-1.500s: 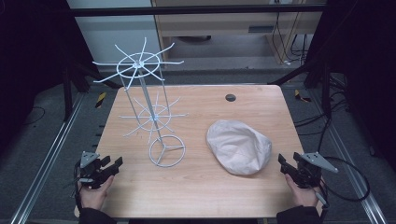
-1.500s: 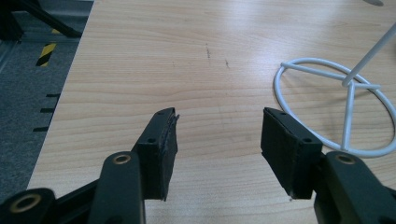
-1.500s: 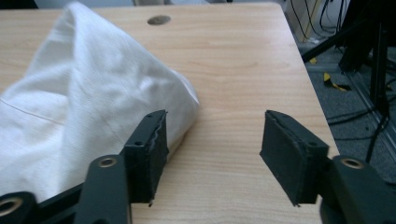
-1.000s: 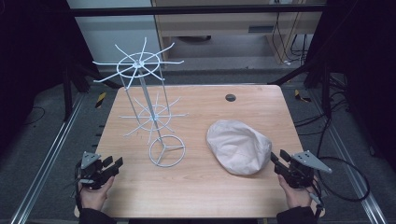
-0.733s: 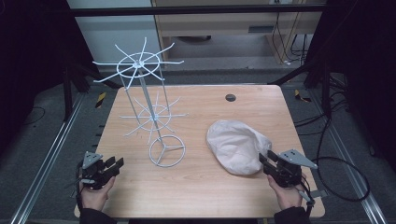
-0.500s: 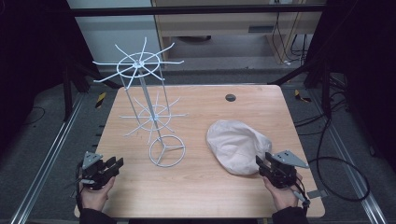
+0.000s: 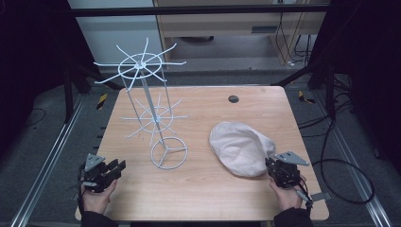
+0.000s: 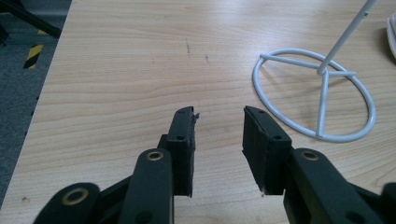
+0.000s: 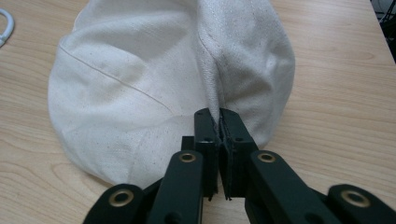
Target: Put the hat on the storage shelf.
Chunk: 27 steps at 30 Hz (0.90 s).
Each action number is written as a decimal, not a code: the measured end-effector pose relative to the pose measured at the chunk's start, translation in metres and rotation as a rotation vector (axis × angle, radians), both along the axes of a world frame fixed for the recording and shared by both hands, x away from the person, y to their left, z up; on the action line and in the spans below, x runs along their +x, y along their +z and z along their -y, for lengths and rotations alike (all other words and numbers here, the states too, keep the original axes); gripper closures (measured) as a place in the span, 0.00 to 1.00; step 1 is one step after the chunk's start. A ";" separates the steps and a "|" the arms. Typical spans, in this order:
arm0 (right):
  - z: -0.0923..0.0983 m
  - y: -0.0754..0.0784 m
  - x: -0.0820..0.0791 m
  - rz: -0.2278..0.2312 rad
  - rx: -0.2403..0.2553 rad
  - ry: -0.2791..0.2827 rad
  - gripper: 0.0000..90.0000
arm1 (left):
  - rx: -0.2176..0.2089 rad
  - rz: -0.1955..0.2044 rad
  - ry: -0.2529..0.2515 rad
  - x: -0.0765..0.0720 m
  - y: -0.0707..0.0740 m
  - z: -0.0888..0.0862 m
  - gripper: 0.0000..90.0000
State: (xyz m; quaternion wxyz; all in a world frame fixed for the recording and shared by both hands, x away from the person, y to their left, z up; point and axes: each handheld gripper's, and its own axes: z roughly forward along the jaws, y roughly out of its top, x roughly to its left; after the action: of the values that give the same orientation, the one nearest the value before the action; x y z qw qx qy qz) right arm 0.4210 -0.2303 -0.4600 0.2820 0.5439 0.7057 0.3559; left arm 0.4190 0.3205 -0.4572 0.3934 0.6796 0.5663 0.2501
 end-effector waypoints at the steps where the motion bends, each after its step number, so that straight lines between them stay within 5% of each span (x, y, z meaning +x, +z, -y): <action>1: 0.003 0.001 0.001 0.004 -0.005 -0.004 0.98 | 0.001 -0.001 -0.002 0.000 0.000 0.000 0.71; 10: 0.026 0.000 0.011 0.031 -0.010 -0.035 0.96 | 0.011 -0.003 -0.013 0.001 -0.001 0.003 0.71; 18: 0.024 0.011 0.004 0.091 0.004 -0.040 0.88 | 0.015 -0.003 -0.014 0.001 -0.001 0.003 0.71; 22: 0.013 0.021 -0.001 0.129 0.028 -0.010 0.81 | 0.020 -0.004 -0.015 0.001 -0.001 0.003 0.70; 27: -0.027 0.022 0.007 0.108 0.022 0.092 0.74 | 0.027 -0.009 -0.018 0.001 -0.002 0.004 0.69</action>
State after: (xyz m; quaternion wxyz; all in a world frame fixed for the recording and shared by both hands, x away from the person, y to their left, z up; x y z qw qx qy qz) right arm 0.4276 -0.2032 -0.4382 0.2971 0.4937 0.7098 0.4053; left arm 0.4205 0.3165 -0.4594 0.3840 0.6909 0.5587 0.2511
